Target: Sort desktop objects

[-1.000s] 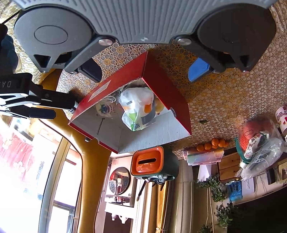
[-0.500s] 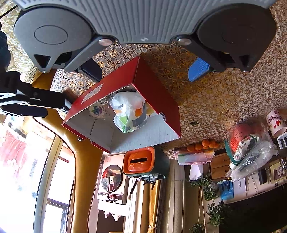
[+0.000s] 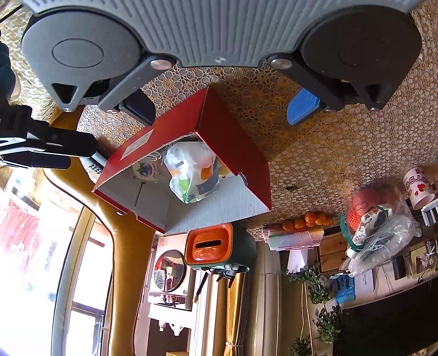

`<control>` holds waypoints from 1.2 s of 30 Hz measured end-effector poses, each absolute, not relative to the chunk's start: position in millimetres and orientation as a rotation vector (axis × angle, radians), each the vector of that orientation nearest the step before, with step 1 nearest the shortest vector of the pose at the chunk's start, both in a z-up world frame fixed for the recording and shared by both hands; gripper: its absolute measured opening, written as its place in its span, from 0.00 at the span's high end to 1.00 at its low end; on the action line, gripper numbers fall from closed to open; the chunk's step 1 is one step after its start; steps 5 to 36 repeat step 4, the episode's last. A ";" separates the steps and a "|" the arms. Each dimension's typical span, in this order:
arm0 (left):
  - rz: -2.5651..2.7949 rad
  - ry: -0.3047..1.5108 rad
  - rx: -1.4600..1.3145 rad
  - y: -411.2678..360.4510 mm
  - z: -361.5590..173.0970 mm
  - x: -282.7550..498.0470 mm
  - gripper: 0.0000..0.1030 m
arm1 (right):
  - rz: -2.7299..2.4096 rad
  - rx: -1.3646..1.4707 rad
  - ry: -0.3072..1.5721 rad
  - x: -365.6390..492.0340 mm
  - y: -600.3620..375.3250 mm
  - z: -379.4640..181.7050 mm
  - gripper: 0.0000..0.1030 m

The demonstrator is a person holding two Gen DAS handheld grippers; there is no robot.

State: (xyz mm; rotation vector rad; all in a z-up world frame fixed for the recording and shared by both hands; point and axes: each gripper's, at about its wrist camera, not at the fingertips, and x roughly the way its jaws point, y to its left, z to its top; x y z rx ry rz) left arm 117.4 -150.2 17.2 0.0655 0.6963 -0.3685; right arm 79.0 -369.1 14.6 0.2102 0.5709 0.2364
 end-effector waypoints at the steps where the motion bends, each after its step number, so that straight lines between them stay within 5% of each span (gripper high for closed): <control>1: -0.370 0.700 0.061 -148.7 17.1 117.7 0.00 | 0.234 0.212 0.572 78.7 -368.5 14.7 0.01; 36: -0.371 0.708 0.040 -142.7 16.6 117.7 0.00 | 0.226 0.213 0.579 77.8 -366.3 14.8 0.01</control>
